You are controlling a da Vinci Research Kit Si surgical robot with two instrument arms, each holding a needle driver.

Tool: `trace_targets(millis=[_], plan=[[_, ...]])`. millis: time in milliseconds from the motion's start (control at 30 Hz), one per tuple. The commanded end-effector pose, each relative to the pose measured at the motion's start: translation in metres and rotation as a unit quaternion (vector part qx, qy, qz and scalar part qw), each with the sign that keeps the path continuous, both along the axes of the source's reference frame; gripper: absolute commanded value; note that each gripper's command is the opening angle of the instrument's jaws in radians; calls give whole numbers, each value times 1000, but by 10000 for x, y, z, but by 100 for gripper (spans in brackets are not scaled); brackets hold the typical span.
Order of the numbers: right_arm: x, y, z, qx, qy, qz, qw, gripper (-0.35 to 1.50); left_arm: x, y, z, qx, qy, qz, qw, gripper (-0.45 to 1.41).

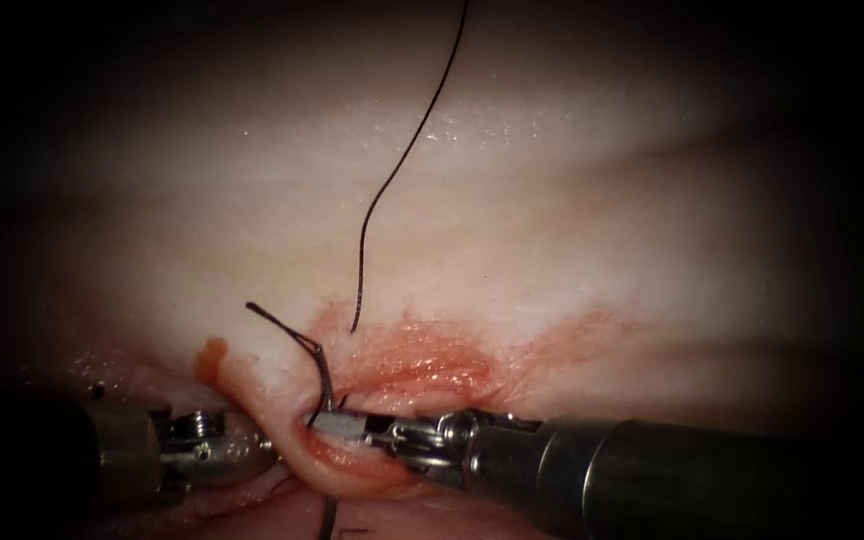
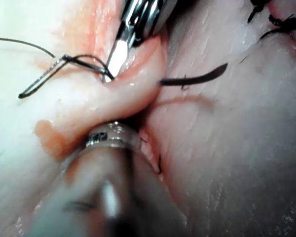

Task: Wound Closure

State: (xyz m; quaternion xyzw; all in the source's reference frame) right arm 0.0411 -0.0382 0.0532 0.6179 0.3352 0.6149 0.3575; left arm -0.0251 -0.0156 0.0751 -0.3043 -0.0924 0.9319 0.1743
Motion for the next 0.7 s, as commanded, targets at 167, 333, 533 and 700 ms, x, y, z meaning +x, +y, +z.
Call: trace_targets(millis=[167,333,533,700], plan=[[6,50,32,-148,-21,135,979,61,-6,-4,5,0,0,0,1000,4],[-5,96,48,-214,-52,168,961,98,-7,-5,3,1,0,-1,1000,4],[-31,169,64,-322,-111,180,923,93,-7,-3,-4,6,0,-3,1000,2],[-48,219,73,-377,-139,189,896,99,-7,4,-10,-22,-23,8,999,2]])
